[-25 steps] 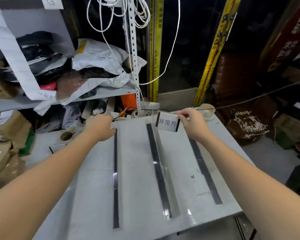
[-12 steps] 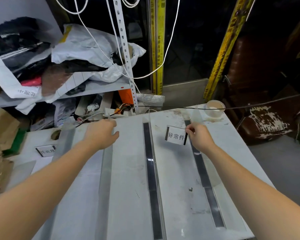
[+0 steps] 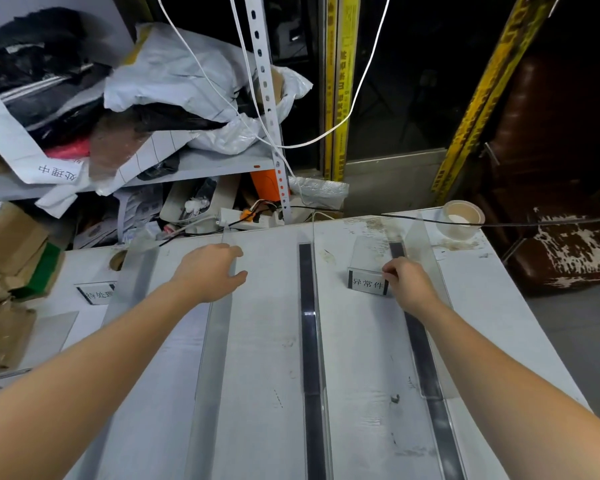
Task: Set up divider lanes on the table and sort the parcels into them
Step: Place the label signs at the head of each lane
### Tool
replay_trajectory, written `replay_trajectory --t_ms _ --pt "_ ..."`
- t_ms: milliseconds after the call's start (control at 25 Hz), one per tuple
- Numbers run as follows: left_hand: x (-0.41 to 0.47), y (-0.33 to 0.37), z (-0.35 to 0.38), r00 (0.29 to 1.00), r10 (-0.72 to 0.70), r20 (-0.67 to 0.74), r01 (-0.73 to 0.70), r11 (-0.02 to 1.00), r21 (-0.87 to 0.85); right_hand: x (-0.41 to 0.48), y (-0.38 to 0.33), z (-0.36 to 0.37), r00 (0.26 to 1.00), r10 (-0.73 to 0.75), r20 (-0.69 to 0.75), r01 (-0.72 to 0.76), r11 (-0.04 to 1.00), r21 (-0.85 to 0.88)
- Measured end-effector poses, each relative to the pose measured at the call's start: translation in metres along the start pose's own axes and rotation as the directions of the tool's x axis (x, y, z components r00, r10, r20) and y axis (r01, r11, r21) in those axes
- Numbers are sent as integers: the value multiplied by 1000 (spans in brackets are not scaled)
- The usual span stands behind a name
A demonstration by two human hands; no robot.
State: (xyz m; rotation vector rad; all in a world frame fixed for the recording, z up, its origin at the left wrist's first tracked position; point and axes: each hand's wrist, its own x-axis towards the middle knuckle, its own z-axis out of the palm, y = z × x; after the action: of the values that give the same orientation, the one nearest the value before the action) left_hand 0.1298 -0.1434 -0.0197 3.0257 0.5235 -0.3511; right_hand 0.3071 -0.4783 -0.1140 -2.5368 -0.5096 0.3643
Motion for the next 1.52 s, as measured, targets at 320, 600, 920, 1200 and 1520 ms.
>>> replay_trajectory --t_ms 320,600,920,1200,1520 --pt "0 -10 -11 997 -45 62 47 999 -26 -4 -26 -10 1000 8 -7 -9 1000 -16" --pt "-28 -68 -53 996 -86 22 87 994 -60 -9 -137 -22 989 -146 39 150 980 -129" --pt "-95 -209 -83 984 -174 -39 171 983 -70 -43 -295 18 954 -277 116 300 885 -355" --pt "-154 -341 -56 984 -180 18 180 976 -126 -90 -420 106 947 -276 167 317 891 -325" --pt "-188 -416 1 996 -48 76 67 963 -262 -140 -539 230 878 -364 310 437 874 -211"
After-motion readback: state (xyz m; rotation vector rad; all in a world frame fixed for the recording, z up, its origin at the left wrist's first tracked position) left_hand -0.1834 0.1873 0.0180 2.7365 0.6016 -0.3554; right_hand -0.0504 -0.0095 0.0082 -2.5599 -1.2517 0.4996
